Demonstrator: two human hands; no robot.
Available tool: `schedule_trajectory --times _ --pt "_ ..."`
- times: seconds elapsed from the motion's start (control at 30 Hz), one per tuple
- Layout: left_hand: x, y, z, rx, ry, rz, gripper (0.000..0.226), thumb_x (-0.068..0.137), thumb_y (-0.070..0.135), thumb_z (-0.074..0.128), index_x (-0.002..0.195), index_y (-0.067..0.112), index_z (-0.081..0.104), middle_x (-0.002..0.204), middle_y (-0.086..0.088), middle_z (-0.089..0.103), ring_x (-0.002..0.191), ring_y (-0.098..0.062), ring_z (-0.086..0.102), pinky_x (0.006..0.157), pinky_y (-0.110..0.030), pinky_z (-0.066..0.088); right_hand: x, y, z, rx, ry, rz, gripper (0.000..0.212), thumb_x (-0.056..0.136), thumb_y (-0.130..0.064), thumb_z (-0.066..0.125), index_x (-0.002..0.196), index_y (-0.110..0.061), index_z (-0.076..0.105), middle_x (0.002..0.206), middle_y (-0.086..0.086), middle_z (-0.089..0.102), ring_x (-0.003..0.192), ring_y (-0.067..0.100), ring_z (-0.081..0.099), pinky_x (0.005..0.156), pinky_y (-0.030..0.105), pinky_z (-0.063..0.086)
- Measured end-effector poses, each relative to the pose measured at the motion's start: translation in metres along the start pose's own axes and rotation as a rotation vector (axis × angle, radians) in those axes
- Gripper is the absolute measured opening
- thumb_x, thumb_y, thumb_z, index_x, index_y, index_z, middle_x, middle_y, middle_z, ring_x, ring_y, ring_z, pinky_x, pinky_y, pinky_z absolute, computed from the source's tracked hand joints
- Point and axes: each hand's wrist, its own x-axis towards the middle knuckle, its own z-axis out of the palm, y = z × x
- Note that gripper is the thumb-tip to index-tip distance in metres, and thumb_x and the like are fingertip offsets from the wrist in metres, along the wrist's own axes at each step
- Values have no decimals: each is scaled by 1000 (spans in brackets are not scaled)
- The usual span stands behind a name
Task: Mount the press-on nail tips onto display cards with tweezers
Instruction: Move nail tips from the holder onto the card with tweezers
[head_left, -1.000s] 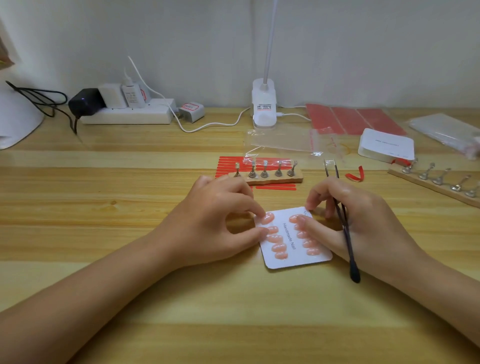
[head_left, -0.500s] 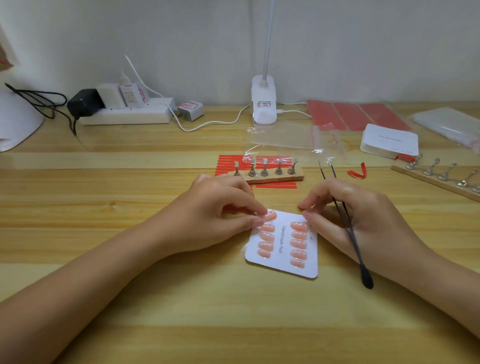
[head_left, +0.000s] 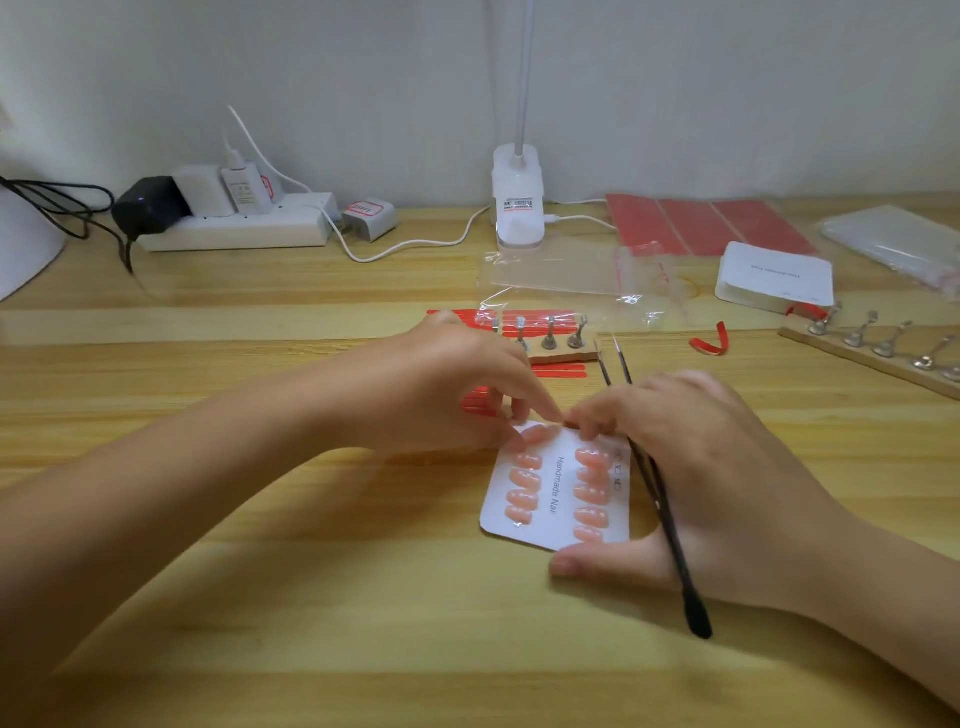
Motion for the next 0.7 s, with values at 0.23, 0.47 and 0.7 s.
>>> schedule_trajectory --times 0.23,0.47,0.7 --pt "1 -4 1 -44 -12 25 19 81 20 69 99 27 71 92 13 62 85 -2 56 80 -16 31 1 7 1 128 -11 -61 62 65 -67 59 98 -15 59 84 -4 63 81 12 49 85 17 33" --pt "-1 -8 3 -139 21 17 18 79 21 71 95 14 74 86 5 65 74 -3 57 68 -26 47 2 24 3 248 -33 -121 54 69 -66 64 109 -36 46 107 -20 57 102 -3 56 111 16 15" --pt "-12 -6 4 -186 17 -18 25 77 35 66 97 22 73 82 9 58 69 -3 50 71 -16 34 7 38 16 332 -177 -114 33 73 -43 70 104 -43 59 103 -28 63 103 -1 59 116 27 13"
